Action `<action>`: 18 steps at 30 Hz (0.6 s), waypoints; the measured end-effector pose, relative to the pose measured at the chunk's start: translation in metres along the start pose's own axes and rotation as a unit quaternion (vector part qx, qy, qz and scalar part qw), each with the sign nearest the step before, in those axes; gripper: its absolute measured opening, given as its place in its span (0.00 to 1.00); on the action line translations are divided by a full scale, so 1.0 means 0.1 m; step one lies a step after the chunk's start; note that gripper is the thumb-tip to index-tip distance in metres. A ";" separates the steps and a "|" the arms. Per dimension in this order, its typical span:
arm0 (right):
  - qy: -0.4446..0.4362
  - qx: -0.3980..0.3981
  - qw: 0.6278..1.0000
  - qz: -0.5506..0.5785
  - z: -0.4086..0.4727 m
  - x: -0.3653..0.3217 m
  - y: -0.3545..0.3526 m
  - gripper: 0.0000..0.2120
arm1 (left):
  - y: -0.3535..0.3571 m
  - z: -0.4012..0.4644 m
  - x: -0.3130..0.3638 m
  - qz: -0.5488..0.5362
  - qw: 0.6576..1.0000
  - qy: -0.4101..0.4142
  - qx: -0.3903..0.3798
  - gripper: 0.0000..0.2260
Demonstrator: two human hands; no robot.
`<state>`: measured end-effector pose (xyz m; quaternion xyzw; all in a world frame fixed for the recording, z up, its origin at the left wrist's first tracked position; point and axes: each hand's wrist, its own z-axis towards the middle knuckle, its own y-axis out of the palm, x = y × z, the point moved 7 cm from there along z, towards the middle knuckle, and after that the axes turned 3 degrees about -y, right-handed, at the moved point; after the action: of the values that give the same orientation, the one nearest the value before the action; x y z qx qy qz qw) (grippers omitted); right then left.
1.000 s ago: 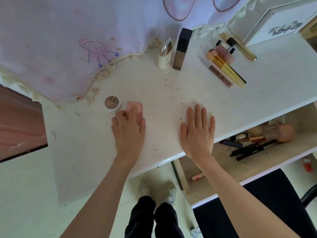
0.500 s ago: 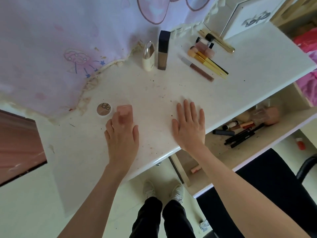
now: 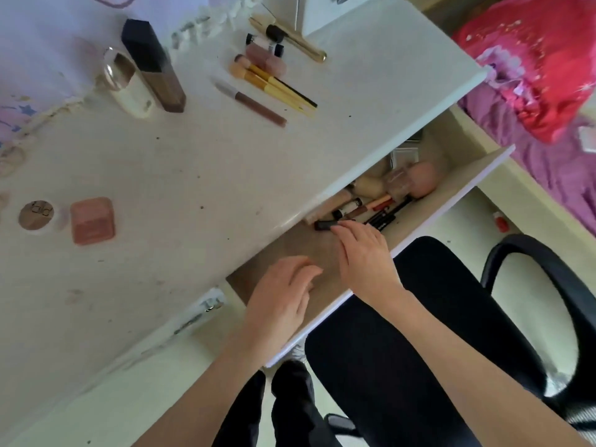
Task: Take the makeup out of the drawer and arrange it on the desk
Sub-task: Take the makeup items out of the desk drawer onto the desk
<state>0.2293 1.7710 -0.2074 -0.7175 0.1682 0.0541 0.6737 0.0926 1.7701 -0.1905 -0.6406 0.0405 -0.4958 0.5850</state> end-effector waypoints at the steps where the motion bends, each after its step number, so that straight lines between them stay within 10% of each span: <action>1: 0.016 -0.048 0.998 -0.026 0.04 0.19 0.03 0.19 | 0.16 0.05 0.02 -0.005 0.999 -0.014 -0.031 0.11; 11: 0.048 -0.344 0.932 -0.105 0.73 1.42 0.38 0.20 | 1.10 0.77 -0.23 0.059 0.980 -0.074 -0.175 0.26; 18: -0.047 -0.315 0.929 -0.190 0.92 1.42 0.57 0.17 | 1.45 1.15 -0.27 0.111 0.980 -0.083 -0.141 0.32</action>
<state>0.3585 1.8360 -0.3127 -0.9082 -0.0286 0.0088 0.4174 0.2337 1.8232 -0.3002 -0.7470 0.1324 -0.3624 0.5415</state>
